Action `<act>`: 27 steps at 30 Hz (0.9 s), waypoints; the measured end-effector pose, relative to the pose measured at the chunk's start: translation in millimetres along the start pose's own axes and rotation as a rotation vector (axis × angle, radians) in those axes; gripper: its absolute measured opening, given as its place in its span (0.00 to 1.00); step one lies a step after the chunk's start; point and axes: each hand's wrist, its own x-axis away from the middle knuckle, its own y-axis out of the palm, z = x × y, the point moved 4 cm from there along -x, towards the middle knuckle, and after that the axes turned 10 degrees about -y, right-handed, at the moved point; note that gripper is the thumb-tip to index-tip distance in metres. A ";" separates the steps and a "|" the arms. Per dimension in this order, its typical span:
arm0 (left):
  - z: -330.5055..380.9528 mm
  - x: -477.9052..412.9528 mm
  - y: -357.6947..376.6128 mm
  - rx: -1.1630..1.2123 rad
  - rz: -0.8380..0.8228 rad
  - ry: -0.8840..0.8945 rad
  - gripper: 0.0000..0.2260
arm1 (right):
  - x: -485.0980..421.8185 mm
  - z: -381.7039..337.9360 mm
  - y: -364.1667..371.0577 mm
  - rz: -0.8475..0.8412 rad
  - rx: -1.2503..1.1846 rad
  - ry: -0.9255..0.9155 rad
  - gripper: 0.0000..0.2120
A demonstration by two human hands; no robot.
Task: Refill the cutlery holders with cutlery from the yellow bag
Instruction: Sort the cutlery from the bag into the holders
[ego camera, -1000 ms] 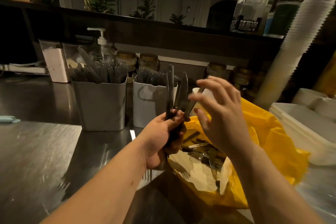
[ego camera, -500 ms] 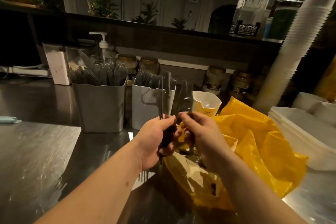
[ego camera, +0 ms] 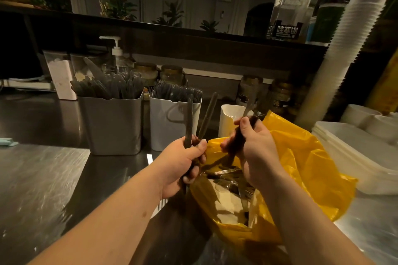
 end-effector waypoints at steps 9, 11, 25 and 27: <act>-2.0 4.6 0.1 0.024 -0.300 -0.105 0.11 | -9.7 6.8 -7.1 -0.464 0.935 -0.754 0.21; -2.9 7.8 0.4 0.038 -0.361 -0.149 0.12 | -12.3 7.9 -9.3 -0.427 0.960 -0.836 0.17; 6.3 1.1 -5.2 0.193 -0.091 0.052 0.08 | 8.8 7.8 8.1 -0.249 0.240 -0.007 0.11; 7.8 1.3 -5.1 0.171 -0.051 0.087 0.09 | 6.8 12.5 8.0 -0.188 0.212 0.027 0.11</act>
